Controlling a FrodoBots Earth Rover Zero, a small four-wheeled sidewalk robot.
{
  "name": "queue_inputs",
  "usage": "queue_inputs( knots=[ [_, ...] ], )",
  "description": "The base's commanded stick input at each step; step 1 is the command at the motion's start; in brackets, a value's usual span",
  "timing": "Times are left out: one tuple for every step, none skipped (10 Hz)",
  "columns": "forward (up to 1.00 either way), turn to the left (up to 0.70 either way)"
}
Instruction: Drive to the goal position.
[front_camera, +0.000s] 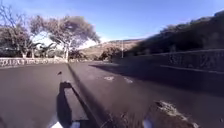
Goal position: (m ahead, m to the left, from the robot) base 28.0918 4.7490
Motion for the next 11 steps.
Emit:
queue_inputs(
  knots=[
    [0.5,0.0],
    [0.5,0.0],
    [0.5,0.0],
    [0.5,0.0],
    [0.5,0.0],
    [0.5,0.0],
    [0.5,0.0],
    [0.5,0.0],
    [0.5,-0.02],
    [0.5,-0.28],
    [0.5,-0.48]
  ],
)
